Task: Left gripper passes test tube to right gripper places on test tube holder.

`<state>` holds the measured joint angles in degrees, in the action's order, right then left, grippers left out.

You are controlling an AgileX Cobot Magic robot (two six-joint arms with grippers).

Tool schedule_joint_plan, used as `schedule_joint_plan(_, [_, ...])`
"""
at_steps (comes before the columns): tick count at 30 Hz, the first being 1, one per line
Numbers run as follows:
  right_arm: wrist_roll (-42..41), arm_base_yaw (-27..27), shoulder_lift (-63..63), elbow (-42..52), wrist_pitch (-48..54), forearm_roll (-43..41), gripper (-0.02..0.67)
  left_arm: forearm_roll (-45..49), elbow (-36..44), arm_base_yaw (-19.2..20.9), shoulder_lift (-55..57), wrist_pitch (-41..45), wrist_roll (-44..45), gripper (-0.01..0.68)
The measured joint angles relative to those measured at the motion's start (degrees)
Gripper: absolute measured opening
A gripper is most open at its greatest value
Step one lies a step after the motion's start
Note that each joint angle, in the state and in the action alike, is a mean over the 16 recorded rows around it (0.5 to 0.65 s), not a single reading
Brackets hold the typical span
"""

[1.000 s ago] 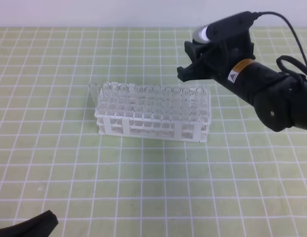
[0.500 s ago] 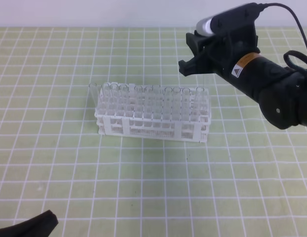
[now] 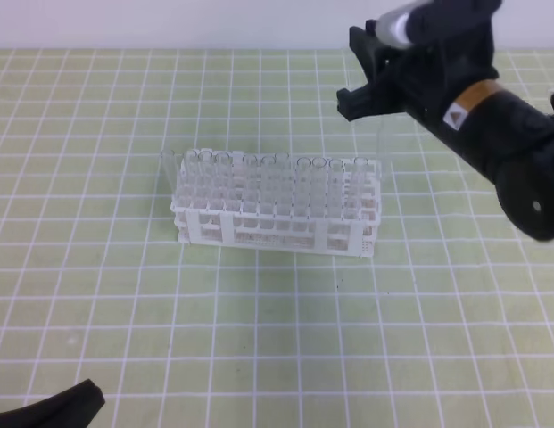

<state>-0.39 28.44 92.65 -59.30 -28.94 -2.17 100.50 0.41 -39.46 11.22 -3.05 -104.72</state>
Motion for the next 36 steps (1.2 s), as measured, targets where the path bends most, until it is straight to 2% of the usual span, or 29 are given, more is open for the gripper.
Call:
schedule_joint_plan(13, [-4.25,-0.04,-3.60,14.78,-22.05,4.80,0.085,0.12,0.06,-0.01,0.02,0.04,0.01,-0.002])
schedule_joint_plan(36, [-3.57,-0.05,-3.67,22.34,-39.61,2.56,0.085,0.36,0.19,-0.01,0.04,0.13,0.02,-0.003])
